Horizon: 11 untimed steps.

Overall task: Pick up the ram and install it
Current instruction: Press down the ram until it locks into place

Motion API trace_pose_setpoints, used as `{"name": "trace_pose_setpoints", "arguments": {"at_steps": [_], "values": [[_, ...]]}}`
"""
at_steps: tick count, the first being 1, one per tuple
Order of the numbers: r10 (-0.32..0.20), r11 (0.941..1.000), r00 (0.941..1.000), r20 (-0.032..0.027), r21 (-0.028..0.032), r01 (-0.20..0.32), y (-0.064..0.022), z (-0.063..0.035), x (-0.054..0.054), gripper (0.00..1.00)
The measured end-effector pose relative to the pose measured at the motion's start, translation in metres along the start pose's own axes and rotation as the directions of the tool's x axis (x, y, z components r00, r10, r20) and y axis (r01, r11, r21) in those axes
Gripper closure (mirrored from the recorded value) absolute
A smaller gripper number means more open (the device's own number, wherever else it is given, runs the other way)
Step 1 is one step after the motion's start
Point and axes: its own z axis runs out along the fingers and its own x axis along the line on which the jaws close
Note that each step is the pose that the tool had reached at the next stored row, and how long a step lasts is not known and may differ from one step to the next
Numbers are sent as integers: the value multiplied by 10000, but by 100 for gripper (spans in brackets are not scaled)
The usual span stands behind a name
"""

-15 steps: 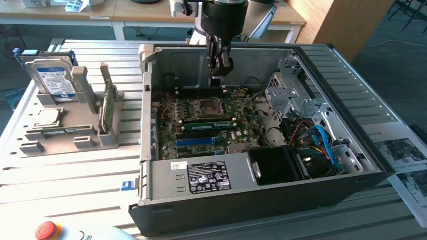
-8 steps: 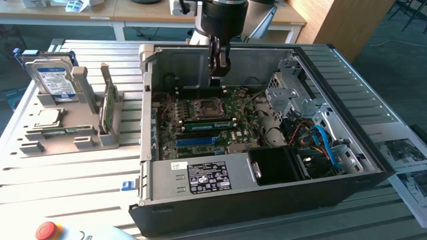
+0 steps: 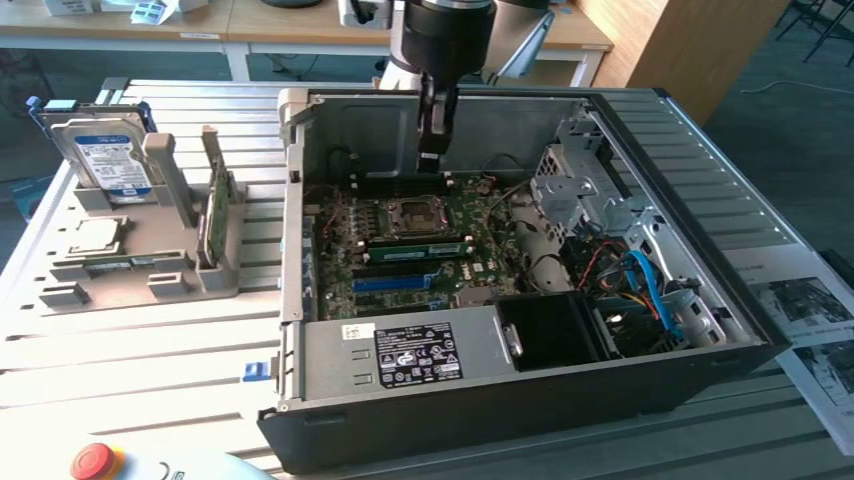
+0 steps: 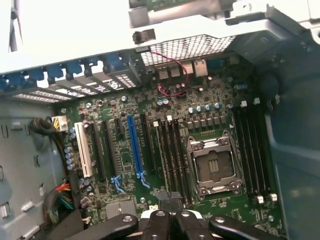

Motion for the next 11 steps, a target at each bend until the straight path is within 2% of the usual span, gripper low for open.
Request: {"name": "trace_pose_setpoints", "arguments": {"at_steps": [6,11], "values": [[864,9963,9963,-5,-31,-864,0,3,0,90],[1581,9874,9874,-11,-57,-1581,0,5,0,90]]}}
